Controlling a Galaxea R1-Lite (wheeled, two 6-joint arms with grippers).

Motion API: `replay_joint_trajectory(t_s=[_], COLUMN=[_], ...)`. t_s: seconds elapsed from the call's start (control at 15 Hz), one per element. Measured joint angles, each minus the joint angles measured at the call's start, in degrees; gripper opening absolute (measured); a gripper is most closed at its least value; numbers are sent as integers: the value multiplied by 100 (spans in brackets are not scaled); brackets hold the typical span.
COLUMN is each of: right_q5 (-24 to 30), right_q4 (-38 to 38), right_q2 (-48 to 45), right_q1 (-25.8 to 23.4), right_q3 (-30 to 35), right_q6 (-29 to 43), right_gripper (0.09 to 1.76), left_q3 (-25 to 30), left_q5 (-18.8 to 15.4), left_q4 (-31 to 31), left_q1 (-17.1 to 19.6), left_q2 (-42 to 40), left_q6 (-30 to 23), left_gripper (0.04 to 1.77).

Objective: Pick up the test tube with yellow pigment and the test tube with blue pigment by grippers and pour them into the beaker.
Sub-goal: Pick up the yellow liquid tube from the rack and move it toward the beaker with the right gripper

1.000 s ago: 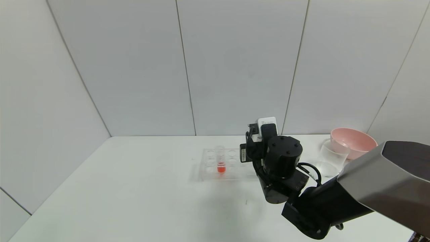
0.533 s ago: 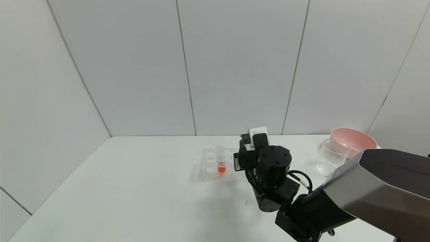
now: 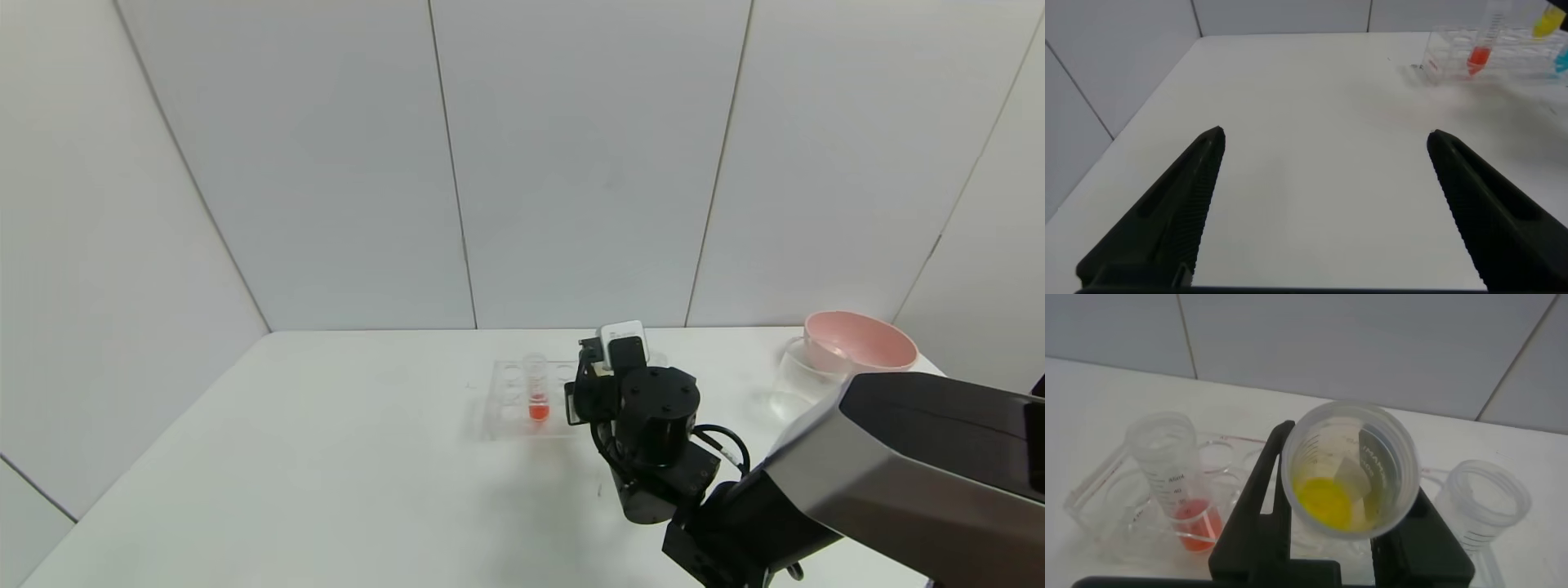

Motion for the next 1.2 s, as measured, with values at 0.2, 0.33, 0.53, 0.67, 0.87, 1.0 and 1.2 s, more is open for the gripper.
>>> replay_joint_trajectory(t_s=[0.2, 0.33, 0.53, 0.67, 0.87, 1.0, 1.2], right_q5=[-2, 7, 16, 30, 196, 479, 1139], right_q4=[16, 49, 284, 485, 786, 875, 1106], right_q2=[-201, -389, -719, -987, -1508, -1888, -2536], right_q1=[-1, 2, -1, -1, -65, -149, -406], right_q3=[30, 78, 124, 201, 546, 858, 1398], right_q6=[-106, -152, -185, -188, -172, -156, -144], right_gripper=[59, 59, 59, 59, 59, 59, 59], left_q3=[0, 0, 0, 0, 0, 0, 0], left_q5=[-2, 0, 0, -2, 0, 0, 0], left_q4=[-5, -5, -5, -5, -5, -5, -5], left_q1=[0, 0, 0, 0, 0, 0, 0], left_q2=[0, 0, 0, 0, 0, 0, 0], left_q6=[-2, 0, -2, -2, -2, -2, -2], left_gripper=[176, 176, 176, 176, 176, 176, 176])
